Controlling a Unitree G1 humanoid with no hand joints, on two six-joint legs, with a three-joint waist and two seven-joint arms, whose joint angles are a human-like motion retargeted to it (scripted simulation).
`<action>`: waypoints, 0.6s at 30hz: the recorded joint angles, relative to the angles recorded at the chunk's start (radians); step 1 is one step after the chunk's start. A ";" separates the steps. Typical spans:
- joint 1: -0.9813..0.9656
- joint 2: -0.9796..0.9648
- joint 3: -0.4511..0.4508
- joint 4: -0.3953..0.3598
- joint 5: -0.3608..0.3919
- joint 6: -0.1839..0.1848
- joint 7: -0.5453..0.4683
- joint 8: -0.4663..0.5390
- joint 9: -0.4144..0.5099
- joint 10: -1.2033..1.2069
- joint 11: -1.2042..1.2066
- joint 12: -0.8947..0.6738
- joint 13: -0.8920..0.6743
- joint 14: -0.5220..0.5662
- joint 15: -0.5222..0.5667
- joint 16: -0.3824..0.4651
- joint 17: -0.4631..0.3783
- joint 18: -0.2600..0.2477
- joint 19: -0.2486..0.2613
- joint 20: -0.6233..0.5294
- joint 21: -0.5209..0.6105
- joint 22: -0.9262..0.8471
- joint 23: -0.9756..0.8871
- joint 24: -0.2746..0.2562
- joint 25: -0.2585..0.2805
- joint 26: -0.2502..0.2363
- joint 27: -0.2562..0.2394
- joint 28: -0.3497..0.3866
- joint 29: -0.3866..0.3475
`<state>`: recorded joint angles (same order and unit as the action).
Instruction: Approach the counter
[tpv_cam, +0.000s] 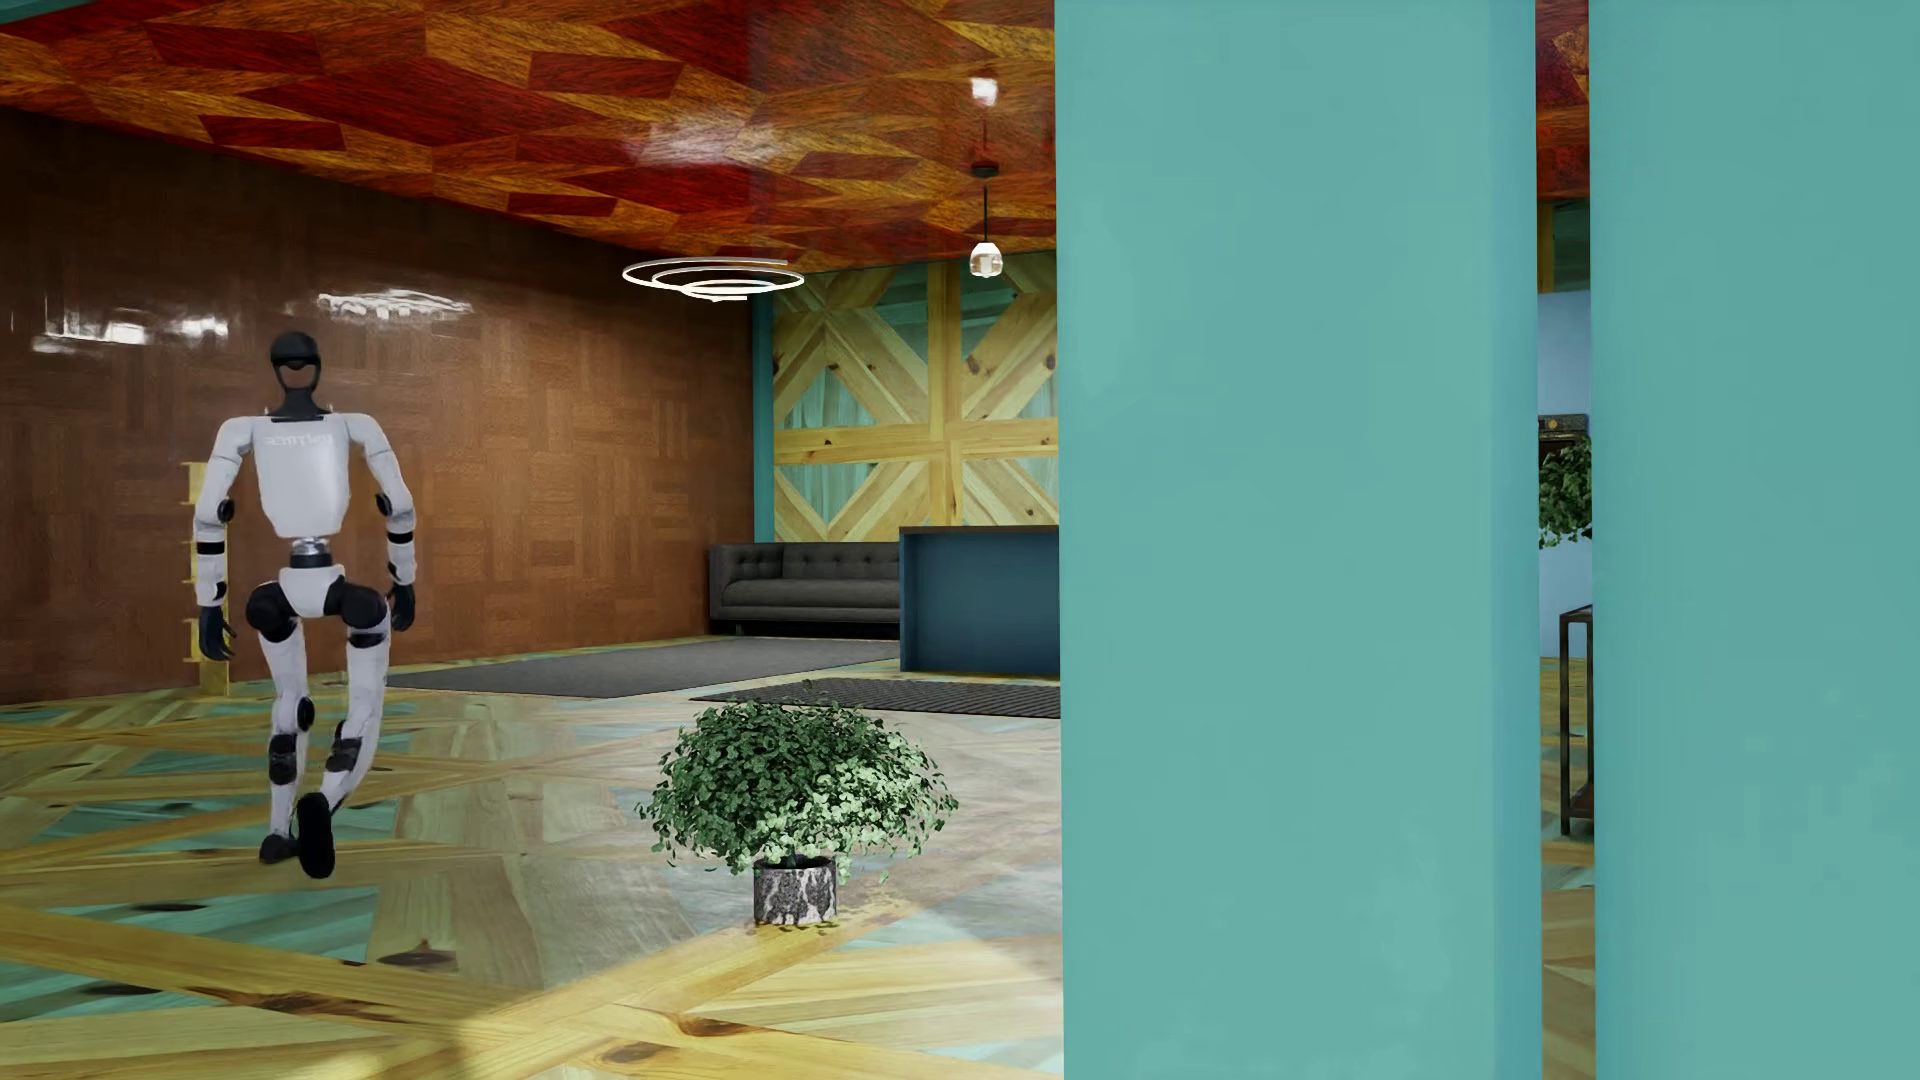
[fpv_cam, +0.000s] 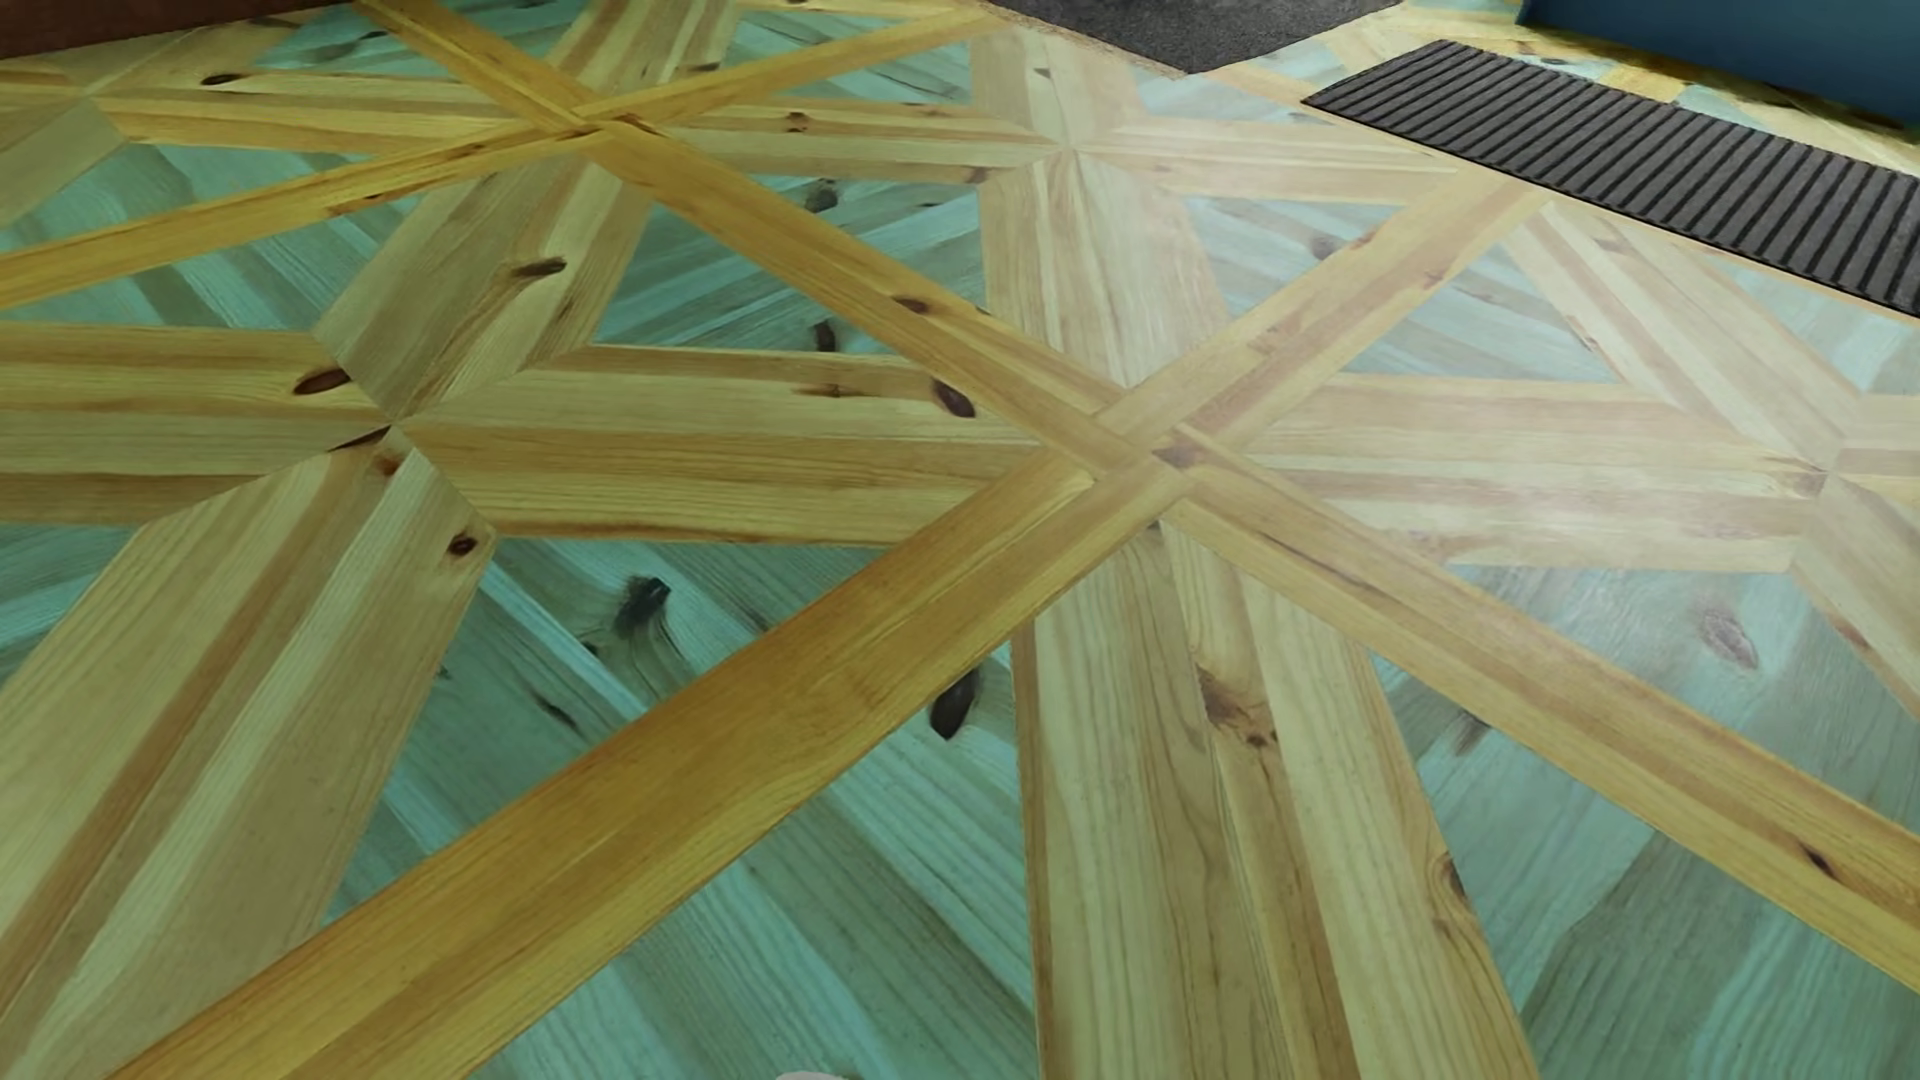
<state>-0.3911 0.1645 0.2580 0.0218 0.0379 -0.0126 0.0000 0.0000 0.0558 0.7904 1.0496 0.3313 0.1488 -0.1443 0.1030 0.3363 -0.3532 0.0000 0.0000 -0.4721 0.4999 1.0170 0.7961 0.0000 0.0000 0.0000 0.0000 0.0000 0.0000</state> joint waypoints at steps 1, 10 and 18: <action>0.086 -0.124 -0.026 -0.029 -0.022 -0.015 0.000 0.000 0.020 -0.017 0.275 -0.010 0.008 -0.047 -0.016 -0.003 0.008 0.000 0.000 -0.008 0.031 0.001 0.016 0.000 0.000 0.000 0.000 0.000 0.000; 0.624 -0.591 -0.347 0.023 0.069 0.082 0.000 0.000 0.024 -0.215 -0.548 -0.107 0.163 -0.115 -0.128 0.061 -0.023 0.000 0.000 0.107 0.202 -0.274 0.125 0.000 0.000 0.000 0.000 0.000 0.000; 0.089 -0.111 -0.090 0.088 0.163 0.105 0.000 0.000 0.056 0.177 -0.550 -0.014 0.090 -0.089 -0.242 0.031 -0.046 0.000 0.000 0.030 0.178 -0.119 0.108 0.000 0.000 0.000 0.000 0.000 0.000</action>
<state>-0.3017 0.0530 0.1682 0.1097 0.2010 0.0923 0.0000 0.0000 0.1122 0.9679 0.4996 0.3172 0.2392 -0.2336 -0.1395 0.3675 -0.3995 0.0000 0.0000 -0.4425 0.6783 0.8984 0.9037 0.0000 0.0000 0.0000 0.0000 0.0000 0.0000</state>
